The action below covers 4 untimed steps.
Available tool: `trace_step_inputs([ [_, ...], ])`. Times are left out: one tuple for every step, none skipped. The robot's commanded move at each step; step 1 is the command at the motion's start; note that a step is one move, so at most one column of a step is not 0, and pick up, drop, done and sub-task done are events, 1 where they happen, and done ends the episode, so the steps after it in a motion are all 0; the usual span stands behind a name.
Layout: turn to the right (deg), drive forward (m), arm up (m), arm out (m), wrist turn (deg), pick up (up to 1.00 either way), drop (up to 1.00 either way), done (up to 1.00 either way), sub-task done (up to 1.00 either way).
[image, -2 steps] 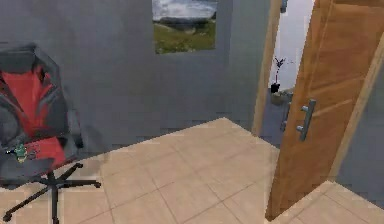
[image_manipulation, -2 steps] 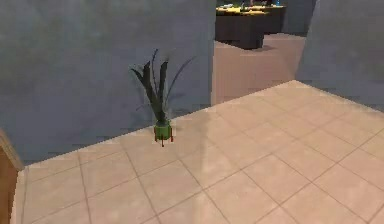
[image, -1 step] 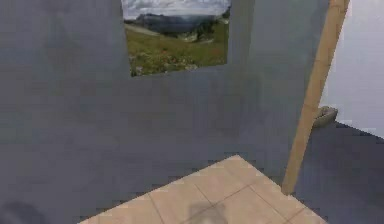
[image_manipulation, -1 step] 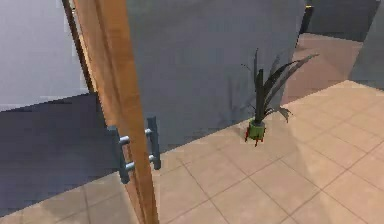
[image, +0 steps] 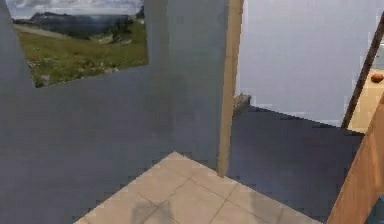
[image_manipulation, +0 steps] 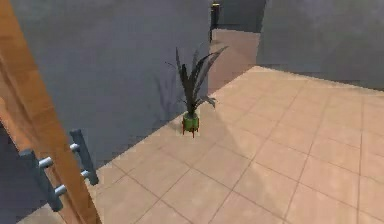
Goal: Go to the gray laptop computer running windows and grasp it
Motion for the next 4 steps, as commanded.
trace_step_inputs([
  [0.0, 0.55, 0.0, 0.0, 0.0, 0.0, 0.0, 0.0, 0.0],
  [18.0, 0.0, 0.0, 0.0, 0.0, 0.0, 0.0, 0.0, 0.0],
  [0.0, 0.5, 0.0, 0.0, 0.0, 0.0, 0.0, 0.0, 0.0],
  [45.0, 0.0, 0.0, 0.0, 0.0, 0.0, 0.0, 0.0, 0.0],
])
